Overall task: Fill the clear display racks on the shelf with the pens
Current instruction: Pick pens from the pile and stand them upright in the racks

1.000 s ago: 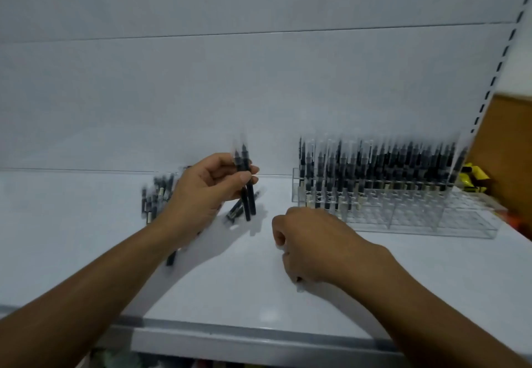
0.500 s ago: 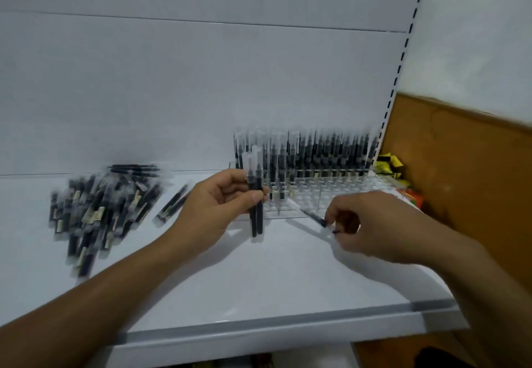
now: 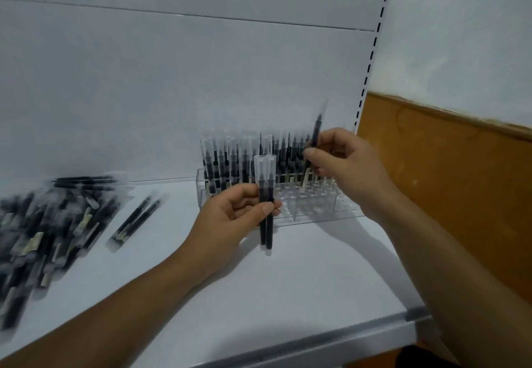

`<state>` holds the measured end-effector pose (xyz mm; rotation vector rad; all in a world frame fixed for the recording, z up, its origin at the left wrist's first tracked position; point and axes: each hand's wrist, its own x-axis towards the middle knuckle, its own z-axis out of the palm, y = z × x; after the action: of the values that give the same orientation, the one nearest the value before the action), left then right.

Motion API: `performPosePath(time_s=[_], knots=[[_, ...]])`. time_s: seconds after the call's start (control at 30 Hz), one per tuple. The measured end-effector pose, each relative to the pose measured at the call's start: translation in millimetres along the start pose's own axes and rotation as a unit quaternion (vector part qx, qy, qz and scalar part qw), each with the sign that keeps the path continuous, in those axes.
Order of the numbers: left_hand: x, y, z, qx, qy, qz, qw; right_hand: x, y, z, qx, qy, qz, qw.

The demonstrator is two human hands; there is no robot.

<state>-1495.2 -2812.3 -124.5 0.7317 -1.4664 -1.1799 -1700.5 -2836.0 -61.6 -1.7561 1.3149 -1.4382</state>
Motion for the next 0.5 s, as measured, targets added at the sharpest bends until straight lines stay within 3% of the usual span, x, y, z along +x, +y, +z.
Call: performPosePath(time_s=[0.17, 0.37, 0.5], knots=[[0, -4, 0, -0.018, -0.005, -0.028, 0.999, 21, 2, 18, 0.039, -0.015, -0.003, 0.999], [4, -3, 0, -0.094, 0.059, -0.024, 0.994, 35, 9, 29, -0.043, -0.055, -0.029, 0.997], [4, -2, 5, -0.096, 0.063, -0.016, 0.993, 35, 17, 28, -0.036, -0.045, -0.046, 0.997]])
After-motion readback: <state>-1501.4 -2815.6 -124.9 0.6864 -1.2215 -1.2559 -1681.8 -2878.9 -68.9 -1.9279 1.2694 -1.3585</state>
